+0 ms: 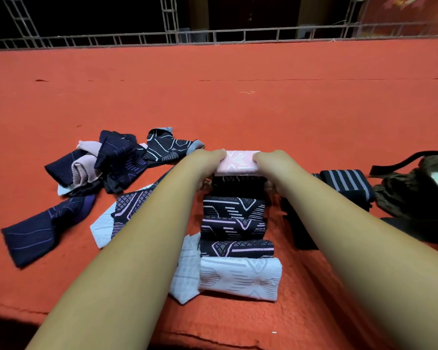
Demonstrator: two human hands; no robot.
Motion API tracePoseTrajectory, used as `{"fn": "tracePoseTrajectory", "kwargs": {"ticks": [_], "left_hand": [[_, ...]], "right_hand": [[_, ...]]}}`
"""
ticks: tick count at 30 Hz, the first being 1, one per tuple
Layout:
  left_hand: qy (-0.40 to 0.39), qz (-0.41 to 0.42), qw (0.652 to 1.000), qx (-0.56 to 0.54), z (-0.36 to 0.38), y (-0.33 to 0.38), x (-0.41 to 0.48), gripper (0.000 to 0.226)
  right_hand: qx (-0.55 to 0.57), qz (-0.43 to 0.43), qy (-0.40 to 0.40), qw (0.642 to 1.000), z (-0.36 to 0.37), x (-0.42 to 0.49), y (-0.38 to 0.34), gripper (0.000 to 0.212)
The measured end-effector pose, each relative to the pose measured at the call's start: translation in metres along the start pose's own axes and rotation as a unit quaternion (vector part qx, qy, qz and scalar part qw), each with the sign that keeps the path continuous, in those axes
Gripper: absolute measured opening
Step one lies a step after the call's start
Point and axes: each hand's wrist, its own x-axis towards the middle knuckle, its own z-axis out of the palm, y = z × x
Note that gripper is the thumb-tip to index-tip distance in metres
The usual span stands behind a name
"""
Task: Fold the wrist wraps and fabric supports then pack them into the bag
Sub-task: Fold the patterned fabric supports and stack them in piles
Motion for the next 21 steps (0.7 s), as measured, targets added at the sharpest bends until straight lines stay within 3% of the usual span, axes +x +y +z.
{"fn": "tracePoseTrajectory", "kwargs": {"ticks": [2,7,15,21], "left_hand": [[-0.019,-0.03,0.999,0.014,-0.001,-0.004,0.009,0.012],[-0.05,-0.078,0.996,-0.005,-0.004,-0.019,0.017,0.029],[0.004,-0.025,0.998,-0.06,0.0,-0.008,0.024,0.014],[0.056,-0.002,0.996,-0.067,0.005,0.003,0.046,0.053]], "right_hand": [[-0.003,0.024,-0.02,1.0,0.003,0.007,0.002,0.026],[0.013,0.056,-0.048,0.997,0.009,0.011,0.003,0.021],[0.086,0.018,-0.001,0.996,0.008,0.012,-0.008,0.031],[0.105,-0.004,0.007,0.994,0.007,0.028,-0.023,0.039]]}}
